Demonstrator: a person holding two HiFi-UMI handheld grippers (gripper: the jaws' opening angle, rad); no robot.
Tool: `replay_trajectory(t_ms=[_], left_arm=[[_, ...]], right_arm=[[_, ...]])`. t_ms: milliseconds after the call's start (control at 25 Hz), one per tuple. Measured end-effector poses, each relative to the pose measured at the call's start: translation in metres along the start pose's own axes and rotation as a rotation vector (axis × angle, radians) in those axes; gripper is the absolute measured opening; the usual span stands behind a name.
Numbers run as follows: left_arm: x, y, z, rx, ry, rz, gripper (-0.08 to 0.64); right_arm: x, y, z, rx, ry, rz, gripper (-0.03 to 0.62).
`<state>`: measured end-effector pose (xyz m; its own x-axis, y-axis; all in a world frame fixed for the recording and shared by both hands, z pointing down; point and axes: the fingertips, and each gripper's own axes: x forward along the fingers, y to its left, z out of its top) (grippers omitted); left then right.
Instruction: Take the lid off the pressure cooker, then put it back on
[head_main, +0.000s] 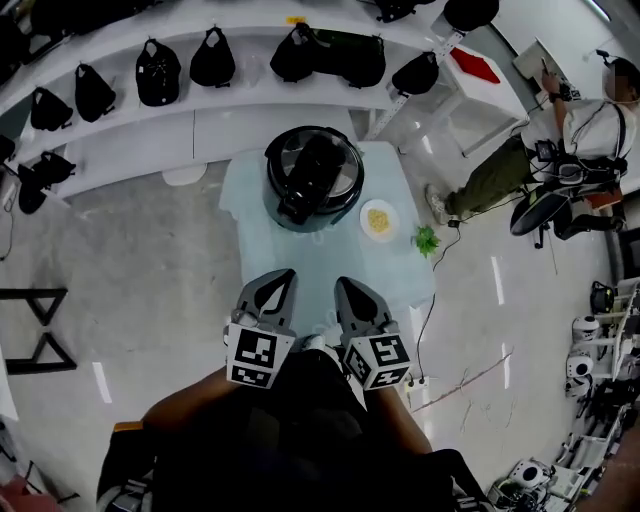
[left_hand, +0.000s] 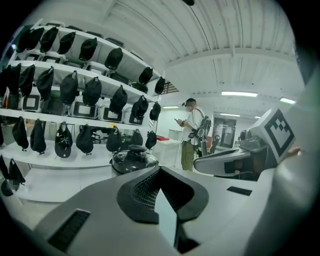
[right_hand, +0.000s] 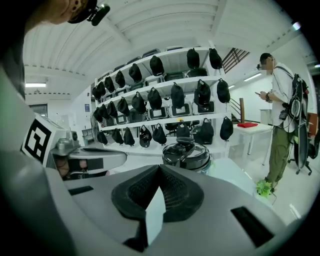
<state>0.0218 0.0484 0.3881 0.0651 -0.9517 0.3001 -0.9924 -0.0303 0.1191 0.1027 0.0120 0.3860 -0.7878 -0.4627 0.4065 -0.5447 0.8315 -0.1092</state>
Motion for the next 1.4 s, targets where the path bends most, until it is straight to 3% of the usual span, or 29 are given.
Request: replay_trajectory(t_ms=[320,800,1400], left_arm=[[-0.002,-0.031,0.006,0.049,-0.010,0.025,0.006],[0.023,-0.106,0.015,0.084,-0.008,0.058,0.006],[0.021,-0.112,0.008,0.085,0.016,0.093,0.006]], right_arm=[[-0.022,-0.001,0.001,-0.008,-0.035,0.060,0.018],[-0.076,-0.065,-0.001,0.016,-0.075,0.083,0.018],[-0.075,-0.064,-0.007,0.001,-0.047,0.129,0.017]])
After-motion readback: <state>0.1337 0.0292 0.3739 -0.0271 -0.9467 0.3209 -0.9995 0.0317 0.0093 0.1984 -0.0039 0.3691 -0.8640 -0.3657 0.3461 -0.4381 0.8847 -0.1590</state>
